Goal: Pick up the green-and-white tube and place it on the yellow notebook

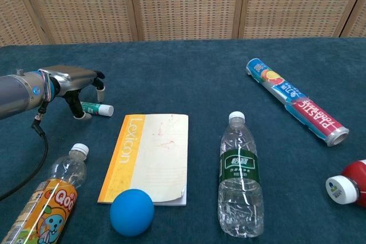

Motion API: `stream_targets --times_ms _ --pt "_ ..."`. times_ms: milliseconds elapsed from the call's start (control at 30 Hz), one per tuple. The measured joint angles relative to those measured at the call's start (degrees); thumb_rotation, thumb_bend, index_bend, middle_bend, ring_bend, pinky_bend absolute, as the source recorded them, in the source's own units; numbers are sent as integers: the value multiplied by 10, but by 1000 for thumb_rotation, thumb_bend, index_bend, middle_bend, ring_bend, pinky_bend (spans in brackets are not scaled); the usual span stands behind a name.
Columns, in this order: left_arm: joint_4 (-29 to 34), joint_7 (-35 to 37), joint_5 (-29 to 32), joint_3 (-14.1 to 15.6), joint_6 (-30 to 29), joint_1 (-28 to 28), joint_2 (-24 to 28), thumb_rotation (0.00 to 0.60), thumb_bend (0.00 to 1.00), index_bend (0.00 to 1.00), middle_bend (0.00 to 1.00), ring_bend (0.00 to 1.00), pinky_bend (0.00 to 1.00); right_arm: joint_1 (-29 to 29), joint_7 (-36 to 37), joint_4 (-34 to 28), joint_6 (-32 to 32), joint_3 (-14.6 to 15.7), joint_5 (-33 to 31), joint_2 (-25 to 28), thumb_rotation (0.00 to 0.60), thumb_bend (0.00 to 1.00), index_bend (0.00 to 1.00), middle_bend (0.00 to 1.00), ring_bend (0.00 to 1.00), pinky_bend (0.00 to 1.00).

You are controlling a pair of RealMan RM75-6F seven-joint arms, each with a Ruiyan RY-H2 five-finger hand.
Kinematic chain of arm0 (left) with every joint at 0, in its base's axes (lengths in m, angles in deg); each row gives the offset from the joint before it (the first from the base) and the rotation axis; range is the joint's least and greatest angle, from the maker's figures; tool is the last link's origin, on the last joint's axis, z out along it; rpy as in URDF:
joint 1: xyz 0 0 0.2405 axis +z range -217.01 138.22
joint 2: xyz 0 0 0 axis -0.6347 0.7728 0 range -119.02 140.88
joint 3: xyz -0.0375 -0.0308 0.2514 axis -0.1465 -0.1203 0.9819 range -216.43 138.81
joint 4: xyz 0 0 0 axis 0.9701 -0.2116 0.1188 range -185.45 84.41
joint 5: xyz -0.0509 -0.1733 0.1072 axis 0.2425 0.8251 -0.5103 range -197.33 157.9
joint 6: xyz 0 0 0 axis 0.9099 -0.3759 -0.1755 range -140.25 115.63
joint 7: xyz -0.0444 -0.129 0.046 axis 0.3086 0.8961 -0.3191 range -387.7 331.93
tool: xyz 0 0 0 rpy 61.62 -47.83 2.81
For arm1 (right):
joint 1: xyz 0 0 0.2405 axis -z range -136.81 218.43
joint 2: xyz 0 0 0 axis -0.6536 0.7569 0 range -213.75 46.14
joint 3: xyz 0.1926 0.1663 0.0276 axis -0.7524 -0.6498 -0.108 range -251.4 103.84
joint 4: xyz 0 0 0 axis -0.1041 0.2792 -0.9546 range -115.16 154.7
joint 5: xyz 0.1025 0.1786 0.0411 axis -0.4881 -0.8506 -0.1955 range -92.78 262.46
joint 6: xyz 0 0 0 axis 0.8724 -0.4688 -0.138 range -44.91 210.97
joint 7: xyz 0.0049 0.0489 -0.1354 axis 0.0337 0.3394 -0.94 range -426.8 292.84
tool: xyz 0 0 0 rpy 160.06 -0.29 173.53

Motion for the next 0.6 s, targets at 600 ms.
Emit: stream_targets --times_ms 600 --pt "5 -1 4 20 -31 -6 -10 600 394 544 0 0 0 3 -5 -5 -10 3 9 0 600 0 50 0 0 0"
